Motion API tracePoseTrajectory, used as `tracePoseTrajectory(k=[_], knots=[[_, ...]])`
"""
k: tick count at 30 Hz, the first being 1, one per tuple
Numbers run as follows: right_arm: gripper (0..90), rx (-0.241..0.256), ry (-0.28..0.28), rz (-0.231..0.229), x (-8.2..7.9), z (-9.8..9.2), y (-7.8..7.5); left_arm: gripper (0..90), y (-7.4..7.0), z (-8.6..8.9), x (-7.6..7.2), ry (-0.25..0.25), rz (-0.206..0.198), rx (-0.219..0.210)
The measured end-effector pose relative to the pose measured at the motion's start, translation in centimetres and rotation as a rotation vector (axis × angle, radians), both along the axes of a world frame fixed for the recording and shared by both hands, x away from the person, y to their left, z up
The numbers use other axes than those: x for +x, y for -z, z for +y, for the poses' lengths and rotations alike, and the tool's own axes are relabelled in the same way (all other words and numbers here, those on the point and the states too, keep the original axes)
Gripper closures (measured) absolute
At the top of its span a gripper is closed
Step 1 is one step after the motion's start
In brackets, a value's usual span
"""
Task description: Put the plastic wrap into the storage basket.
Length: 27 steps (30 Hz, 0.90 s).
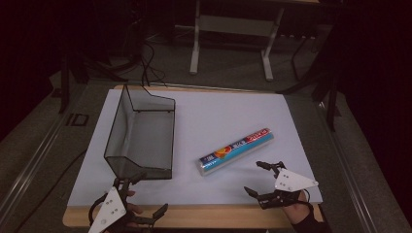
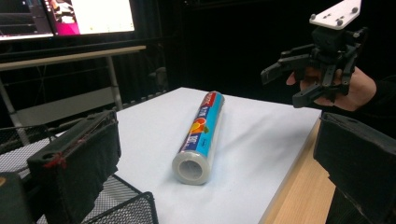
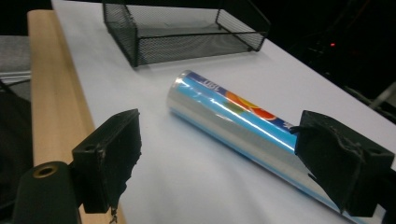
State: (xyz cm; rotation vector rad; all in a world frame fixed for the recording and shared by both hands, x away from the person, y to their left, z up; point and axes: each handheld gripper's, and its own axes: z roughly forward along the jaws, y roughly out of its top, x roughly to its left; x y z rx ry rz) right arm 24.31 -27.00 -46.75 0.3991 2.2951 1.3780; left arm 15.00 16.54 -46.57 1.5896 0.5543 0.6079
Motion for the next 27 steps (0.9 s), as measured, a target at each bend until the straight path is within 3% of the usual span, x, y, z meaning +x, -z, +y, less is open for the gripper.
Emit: tracePoseTrajectory(k=[7,14,19,23,27], knots=[[14.2,0.020,-0.035,0.032,0.3,-0.2,-0.1,1.3,0.0,0.0,0.0,0.021,-0.002,-0.004],[11.4,-0.078,-0.102,0.138,0.7,0.9,0.8,1.3,0.1,-0.4,0.1,0.051,0.008,0.004],[11.5,-0.090,-0.124,0.186,0.9,1.1,0.8,1.3,0.1,-0.4,0.3,0.060,0.014,0.000],[11.5,-0.078,-0.116,0.162,0.7,1.1,0.0,1.3,0.1,-0.4,0.3,0.057,0.012,0.000],[11.3,-0.104,-0.155,0.164,1.3,1.6,-1.0,1.3,0.1,-0.4,0.4,0.058,0.018,-0.014]])
